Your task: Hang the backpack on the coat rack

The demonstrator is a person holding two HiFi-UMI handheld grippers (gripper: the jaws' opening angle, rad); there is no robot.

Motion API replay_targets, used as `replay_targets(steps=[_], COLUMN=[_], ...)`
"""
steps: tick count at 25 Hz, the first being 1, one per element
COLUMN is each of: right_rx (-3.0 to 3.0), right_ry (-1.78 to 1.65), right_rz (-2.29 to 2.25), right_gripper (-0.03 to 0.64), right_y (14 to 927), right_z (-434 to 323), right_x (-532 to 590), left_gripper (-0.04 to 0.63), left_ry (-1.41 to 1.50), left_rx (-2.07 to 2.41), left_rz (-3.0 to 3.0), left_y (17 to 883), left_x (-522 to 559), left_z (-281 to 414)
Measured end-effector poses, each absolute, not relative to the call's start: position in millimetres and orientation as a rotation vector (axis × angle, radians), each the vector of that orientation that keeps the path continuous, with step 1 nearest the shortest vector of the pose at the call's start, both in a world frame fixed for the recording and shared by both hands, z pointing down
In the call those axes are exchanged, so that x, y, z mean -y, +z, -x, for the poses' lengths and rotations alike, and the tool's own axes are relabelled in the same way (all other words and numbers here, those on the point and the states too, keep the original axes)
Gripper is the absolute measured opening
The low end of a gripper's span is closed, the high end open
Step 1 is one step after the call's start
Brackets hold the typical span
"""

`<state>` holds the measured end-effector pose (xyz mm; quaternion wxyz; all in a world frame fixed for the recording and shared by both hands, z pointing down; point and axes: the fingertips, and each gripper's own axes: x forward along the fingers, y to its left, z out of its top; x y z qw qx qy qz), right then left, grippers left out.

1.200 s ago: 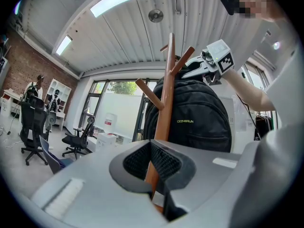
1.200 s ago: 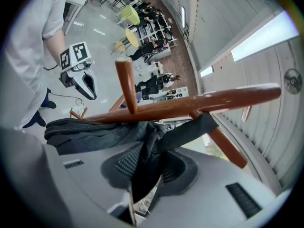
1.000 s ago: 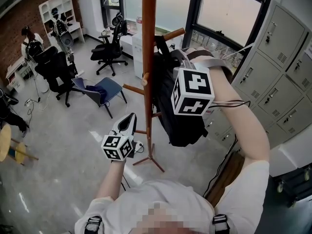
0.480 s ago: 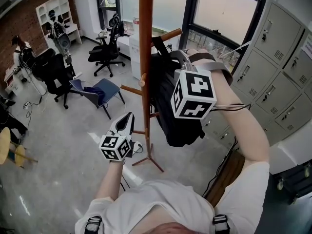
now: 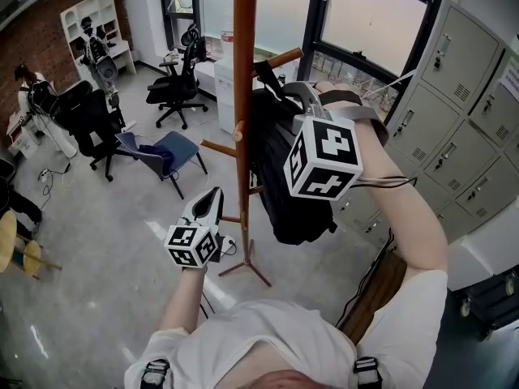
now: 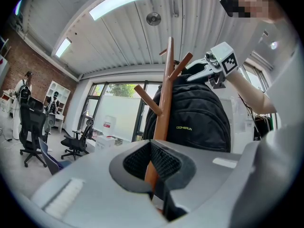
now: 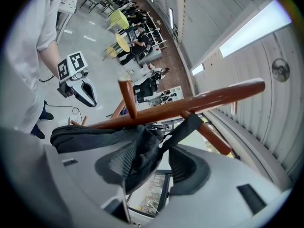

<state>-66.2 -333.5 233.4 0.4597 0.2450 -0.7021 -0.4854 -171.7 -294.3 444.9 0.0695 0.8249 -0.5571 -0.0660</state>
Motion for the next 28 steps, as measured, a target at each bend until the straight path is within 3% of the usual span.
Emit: replay_targets(steps=[28], right_rx=[1.797], right_ry=[-1.156], right_rz=[-0.809], right_gripper=[0.215], right_y=[208.4], right_z=[10.7], right_x=[278.7], left_gripper=[0.011], left_ry=[-0.191], left_rx=[1.652], left_rz=[-2.555], left_y=[425.5], left_x=[269.2], left_z=[156.0])
